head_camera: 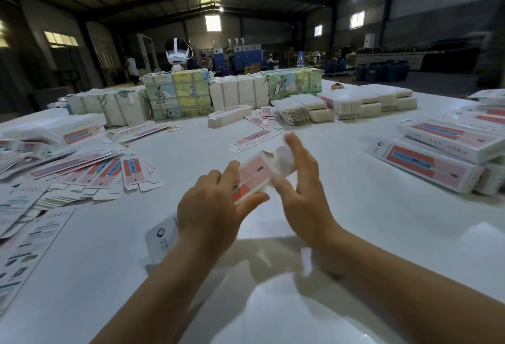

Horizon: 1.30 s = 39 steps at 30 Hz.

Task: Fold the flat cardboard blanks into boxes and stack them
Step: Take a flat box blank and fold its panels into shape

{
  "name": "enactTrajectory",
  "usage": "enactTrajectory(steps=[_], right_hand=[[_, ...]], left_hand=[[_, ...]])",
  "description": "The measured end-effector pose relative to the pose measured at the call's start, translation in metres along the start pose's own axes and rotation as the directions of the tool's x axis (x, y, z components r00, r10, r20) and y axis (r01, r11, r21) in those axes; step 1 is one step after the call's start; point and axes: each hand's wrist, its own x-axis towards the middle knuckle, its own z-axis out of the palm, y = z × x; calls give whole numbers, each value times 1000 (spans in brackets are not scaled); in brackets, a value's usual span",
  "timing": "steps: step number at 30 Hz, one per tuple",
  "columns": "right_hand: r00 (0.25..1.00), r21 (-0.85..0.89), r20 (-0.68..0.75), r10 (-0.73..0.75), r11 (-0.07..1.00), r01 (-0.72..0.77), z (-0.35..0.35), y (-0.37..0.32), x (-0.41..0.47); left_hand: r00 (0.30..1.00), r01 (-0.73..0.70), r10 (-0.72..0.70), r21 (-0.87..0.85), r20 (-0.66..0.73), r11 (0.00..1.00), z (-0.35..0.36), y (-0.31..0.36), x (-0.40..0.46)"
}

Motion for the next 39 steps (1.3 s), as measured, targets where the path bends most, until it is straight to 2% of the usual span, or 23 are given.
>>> enactTrajectory(steps=[1, 2, 3, 4, 5, 6, 8, 10, 11, 12, 14, 17, 20, 22, 23, 24, 25, 27, 28, 30, 35, 39], right_hand=[[993, 143, -12, 114, 983, -112, -2, -1, 3], [968, 311, 30, 249, 918, -246, -4, -2, 7], [927, 478, 127, 353, 797, -369, -7, -1, 9], [889, 604, 231, 396, 658, -450, -10, 0, 12], [880, 664, 275, 388, 585, -466, -12, 3, 14], [890, 663, 264, 373, 600, -448, -12, 4, 15], [935, 519, 114, 336, 783, -344, -9, 7, 13], [985, 202, -5, 174, 964, -170, -6, 10, 8], [997, 38, -21, 77, 996, -76, -4, 10, 4], [1000, -95, -24, -11, 995, 8, -3, 9, 1], [993, -243, 8, -116, 963, 115, -1, 8, -3], [989, -303, 99, -114, 943, 139, 3, 7, -7], [987, -246, 154, -45, 966, 82, 4, 5, -11], [989, -61, 139, 57, 997, -49, 2, -2, -7], [981, 118, 142, 134, 982, -151, 0, -4, -3], [961, 325, 169, 217, 909, -263, -2, -3, 3], [933, 497, 209, 293, 790, -359, -5, -3, 7], [886, 660, 272, 375, 598, -456, -9, -2, 12], [874, 669, 284, 394, 572, -475, -10, -1, 13], [875, 641, 278, 397, 601, -477, -9, 2, 13], [951, 427, 236, 198, 858, -285, -9, -3, 7], [968, 455, 188, 164, 859, -234, -11, -9, 5]], left_hand=[[1000, -9, 9, 7, -1, 1000, 0, 1, 0], [1000, -20, 20, 18, 1, 1000, 0, 3, 0], [999, -33, 33, 35, 3, 999, 1, 4, -1], [999, -45, 44, 55, 9, 997, 1, 5, -1], [999, -49, 47, 74, 20, 996, 2, 6, -2], [999, -45, 42, 91, 34, 995, 2, 6, -2], [999, -37, 34, 108, 36, 993, 3, 8, -3], [999, -51, 47, 153, 25, 987, 3, 12, -3], [998, -68, 64, 184, 30, 981, 3, 14, -3], [996, -81, 75, 199, 39, 977, 3, 16, -3], [997, -76, 71, 169, 37, 983, 3, 17, -5], [996, -86, 82, 144, 36, 986, 1, 17, -7], [995, -100, 103, 160, -7, 982, 1, 14, -9], [996, -89, 90, 146, 3, 985, 1, 11, -8], [997, -73, 73, 138, 8, 988, 1, 9, -8], [998, -58, 57, 133, 9, 989, 0, 7, -7], [999, -50, 50, 129, 4, 990, 0, 5, -7], [998, -58, 60, 126, -9, 990, 0, 5, -6], [998, -66, 69, 127, -16, 990, 0, 5, -6], [995, -86, 92, 122, -44, 989, 1, 5, -4], [979, -158, 168, 89, -119, 983, 3, -3, -3], [961, -214, 219, 46, -171, 976, 6, -9, -3]])
